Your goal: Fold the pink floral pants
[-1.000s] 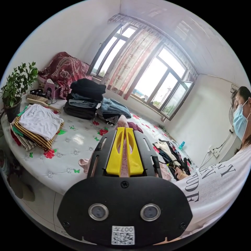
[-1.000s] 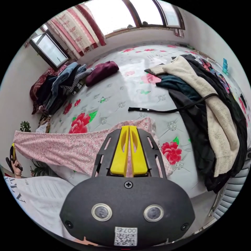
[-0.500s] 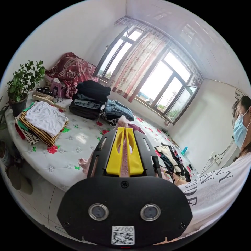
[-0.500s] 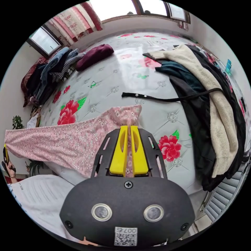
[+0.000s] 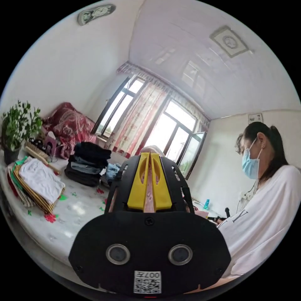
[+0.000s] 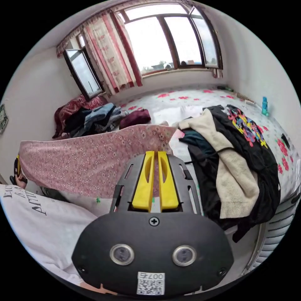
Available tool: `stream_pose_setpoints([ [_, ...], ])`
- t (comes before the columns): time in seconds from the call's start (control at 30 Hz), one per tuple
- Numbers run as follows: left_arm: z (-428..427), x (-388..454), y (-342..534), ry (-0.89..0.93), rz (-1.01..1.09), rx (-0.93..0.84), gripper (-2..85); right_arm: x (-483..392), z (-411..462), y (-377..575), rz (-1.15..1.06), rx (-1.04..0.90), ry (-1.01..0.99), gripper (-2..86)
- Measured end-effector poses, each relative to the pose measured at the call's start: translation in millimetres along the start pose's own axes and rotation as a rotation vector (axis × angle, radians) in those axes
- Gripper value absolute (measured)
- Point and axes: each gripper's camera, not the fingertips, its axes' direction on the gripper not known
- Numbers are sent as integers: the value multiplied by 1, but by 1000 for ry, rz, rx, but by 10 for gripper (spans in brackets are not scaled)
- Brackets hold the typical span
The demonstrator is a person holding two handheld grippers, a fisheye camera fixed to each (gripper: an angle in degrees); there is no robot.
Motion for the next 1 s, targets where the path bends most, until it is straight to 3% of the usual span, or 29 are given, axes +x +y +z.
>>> stream_pose_setpoints([
  [0.13,23,-30,41,-174,-131,-208,-10,-5,25,32,25,-10,-13,-2],
  [0.23,38,-28,46,-166,-117,-293,-10,-8,23,42,23,43,-72,-2],
  [0.33,39,-29,31,-139,-87,-257,-10,1,27,36,36,-9,-134,-2],
  [0.43,36,-37,25,-94,-123,-211,-10,-3,38,39,32,-101,15,-2],
  [0.6,28,-30,19,-20,-136,-166,-10,-9,-6,58,121,210,-37,-2],
  [0.67,26,-24,9,20,-129,-140,-10,-9,-13,55,146,202,-32,-2],
  [0.8,20,0,-18,148,-23,-27,-10,-43,-39,49,-7,358,133,0],
  [0.9,28,-6,-17,161,4,-60,-10,-37,0,36,-12,138,190,7],
  [1.0,40,-26,4,135,-100,-140,-10,-27,32,43,68,74,129,23],
])
